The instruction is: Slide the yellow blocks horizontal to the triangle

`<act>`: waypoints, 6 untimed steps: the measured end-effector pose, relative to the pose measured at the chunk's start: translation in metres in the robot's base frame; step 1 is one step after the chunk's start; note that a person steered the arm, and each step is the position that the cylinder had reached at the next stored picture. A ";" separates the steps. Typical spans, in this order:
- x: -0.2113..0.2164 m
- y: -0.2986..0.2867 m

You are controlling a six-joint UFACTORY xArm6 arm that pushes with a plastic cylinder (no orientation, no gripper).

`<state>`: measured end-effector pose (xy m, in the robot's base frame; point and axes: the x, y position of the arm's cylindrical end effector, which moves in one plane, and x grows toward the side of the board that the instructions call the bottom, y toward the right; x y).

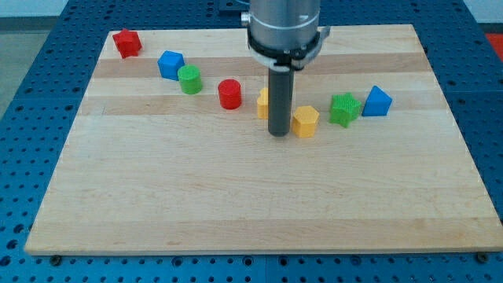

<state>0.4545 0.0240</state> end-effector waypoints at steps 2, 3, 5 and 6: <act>0.013 0.038; 0.005 0.048; -0.022 0.048; 0.012 0.010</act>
<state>0.4668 0.0339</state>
